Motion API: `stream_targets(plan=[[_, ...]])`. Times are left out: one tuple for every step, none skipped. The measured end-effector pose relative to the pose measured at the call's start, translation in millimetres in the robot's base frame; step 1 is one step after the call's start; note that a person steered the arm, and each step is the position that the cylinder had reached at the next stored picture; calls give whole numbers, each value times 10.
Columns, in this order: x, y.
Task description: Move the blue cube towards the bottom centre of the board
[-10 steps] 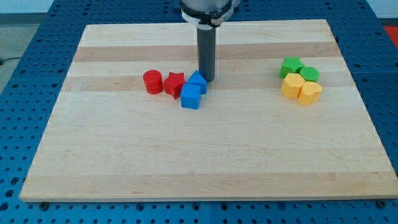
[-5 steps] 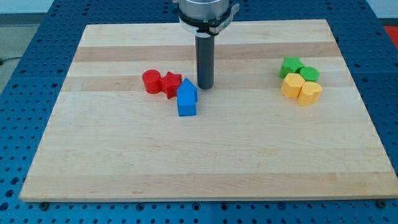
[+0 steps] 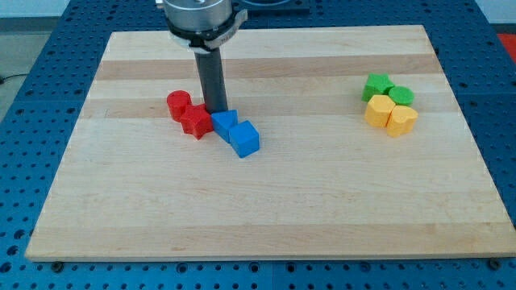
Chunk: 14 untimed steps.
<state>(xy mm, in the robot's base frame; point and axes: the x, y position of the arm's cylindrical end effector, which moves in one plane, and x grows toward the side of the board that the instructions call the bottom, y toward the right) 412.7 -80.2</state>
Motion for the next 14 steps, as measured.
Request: stream_targets(plan=[[213,0],[302,13],[302,151],[316,302],[438,394],[529,619],[649,619],[603,853],[578,926],[578,1150],[740,1039],[900,877],[1038,831],[1014,1326]])
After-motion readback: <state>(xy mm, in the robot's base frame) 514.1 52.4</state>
